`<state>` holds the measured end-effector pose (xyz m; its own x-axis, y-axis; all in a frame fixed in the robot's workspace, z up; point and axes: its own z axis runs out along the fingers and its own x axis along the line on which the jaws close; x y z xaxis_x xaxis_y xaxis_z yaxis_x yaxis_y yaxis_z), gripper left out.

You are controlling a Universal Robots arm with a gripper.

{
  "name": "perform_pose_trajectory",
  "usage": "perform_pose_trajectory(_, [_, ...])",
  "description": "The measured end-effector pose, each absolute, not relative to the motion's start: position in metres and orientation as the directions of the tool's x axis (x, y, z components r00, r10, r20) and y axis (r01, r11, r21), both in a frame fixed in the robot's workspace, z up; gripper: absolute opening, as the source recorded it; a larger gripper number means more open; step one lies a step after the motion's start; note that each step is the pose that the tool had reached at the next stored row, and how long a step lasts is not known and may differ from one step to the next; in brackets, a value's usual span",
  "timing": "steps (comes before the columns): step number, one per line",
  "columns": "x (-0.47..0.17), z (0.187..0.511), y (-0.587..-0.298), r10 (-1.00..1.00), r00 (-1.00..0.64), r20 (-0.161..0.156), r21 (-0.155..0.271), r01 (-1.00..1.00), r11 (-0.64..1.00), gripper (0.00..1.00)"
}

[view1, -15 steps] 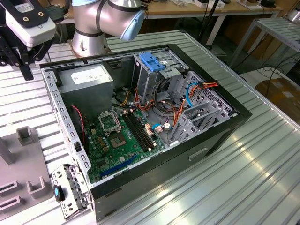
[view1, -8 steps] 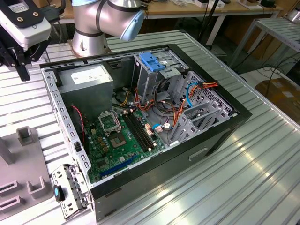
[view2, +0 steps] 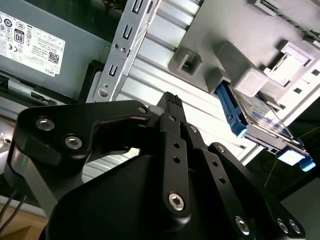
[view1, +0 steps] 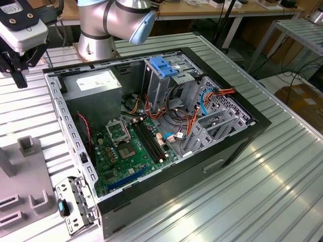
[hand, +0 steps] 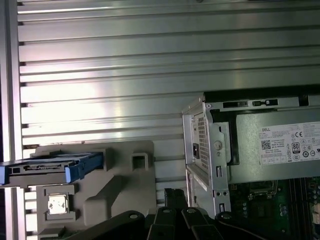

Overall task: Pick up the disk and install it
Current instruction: 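Reach for the disk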

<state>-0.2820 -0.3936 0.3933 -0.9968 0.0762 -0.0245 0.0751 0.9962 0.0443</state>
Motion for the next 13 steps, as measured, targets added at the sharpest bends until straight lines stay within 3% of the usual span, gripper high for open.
perform_pose_trajectory(13, [-0.303, 0.393, -0.393, 0.076, -0.997, -0.013, 0.043, 0.076, 0.996, 0.11])
